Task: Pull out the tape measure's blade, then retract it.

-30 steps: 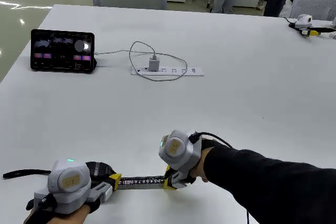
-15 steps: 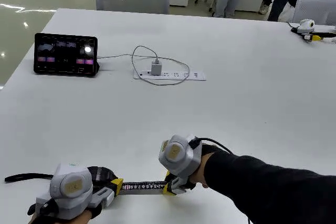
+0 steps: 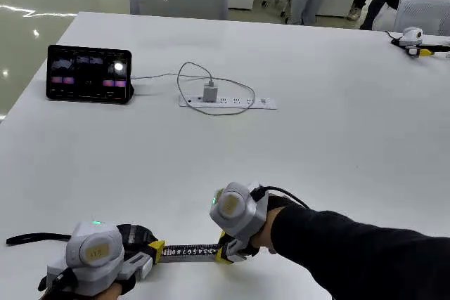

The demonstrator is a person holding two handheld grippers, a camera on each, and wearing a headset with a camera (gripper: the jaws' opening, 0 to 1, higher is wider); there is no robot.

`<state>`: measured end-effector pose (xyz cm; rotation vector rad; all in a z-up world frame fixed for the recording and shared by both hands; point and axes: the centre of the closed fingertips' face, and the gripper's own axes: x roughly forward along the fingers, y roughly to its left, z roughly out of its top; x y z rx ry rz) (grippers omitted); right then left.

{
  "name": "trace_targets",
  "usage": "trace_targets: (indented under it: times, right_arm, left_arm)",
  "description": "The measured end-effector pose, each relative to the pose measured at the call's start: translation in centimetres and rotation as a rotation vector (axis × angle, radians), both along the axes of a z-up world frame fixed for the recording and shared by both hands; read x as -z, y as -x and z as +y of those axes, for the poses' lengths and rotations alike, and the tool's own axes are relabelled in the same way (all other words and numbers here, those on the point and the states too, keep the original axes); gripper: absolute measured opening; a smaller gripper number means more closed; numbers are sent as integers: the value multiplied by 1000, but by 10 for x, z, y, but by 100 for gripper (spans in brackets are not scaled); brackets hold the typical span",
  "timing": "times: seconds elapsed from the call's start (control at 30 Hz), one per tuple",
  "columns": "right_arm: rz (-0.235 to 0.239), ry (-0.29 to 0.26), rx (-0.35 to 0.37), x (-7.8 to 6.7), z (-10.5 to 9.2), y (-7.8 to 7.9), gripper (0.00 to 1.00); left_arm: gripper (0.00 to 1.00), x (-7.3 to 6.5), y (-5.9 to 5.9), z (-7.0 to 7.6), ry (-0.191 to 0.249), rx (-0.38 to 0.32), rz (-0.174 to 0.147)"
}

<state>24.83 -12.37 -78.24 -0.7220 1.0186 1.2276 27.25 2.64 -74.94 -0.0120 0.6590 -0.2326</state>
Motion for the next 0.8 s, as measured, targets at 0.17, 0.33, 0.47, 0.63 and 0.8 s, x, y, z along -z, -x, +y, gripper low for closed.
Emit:
trace_targets:
  times: [0.17,0.33,0.47,0.63,0.8]
  right_arm:
    - [-4,4,-9,0,2,1,10]
    - [-3,2,-9,0,4,0,10]
    - [-6,1,-10,0,5,0,10]
    - [-7,4,-13,0,6,0,10]
    - [-8,4,-13,0,8,0,10]
  left_arm:
    - [61,0,0,0,1,2,-2]
    - [61,-1,0,0,0,3,-4]
    - [61,-1,0,0,0,5,-6]
    - [62,-1,0,0,10,13,-21]
    - [62,-1,-1,0,9,12,-21]
